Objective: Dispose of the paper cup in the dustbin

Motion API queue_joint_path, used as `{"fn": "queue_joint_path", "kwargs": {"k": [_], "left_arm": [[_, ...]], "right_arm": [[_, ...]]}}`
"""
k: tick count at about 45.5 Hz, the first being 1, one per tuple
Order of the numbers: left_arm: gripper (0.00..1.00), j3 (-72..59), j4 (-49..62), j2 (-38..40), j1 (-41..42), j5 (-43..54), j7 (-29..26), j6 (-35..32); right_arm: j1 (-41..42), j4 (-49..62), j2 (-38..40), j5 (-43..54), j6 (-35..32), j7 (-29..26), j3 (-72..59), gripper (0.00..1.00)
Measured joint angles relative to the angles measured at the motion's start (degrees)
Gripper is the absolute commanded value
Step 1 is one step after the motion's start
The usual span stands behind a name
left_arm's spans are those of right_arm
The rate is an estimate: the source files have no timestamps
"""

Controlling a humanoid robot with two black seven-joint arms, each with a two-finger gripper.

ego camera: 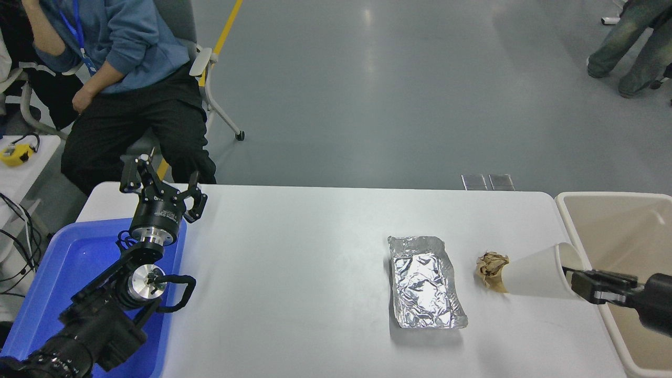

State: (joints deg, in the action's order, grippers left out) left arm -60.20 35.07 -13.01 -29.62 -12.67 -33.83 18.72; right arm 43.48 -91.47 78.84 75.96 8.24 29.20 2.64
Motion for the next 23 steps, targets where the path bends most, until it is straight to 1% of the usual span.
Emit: {"fn": "queue_joint_path", "kwargs": {"k": [1, 10, 18, 23], "left_arm": [[1.0, 0.0, 0.0, 0.0, 0.0, 0.0, 0.0, 0.0], [1.0, 0.0, 0.0, 0.0, 0.0, 0.0, 0.0, 0.0], [1.0, 0.0, 0.0, 0.0, 0.0, 0.0, 0.0, 0.0], [1.0, 0.0, 0.0, 0.0, 0.0, 0.0, 0.0, 0.0]], "right_arm": [[1.1, -1.1, 1.7, -0.1, -0.7, 0.0, 0.0, 0.0], [6.9, -4.9, 9.4, -0.3, -4.2, 0.0, 0.1, 0.0], [10.4, -5.6, 12.9, -0.5, -6.1, 0.1, 0.1, 0.0], [11.2, -3.6, 13.4, -0.5, -6.4, 0.1, 0.0, 0.0]]}}
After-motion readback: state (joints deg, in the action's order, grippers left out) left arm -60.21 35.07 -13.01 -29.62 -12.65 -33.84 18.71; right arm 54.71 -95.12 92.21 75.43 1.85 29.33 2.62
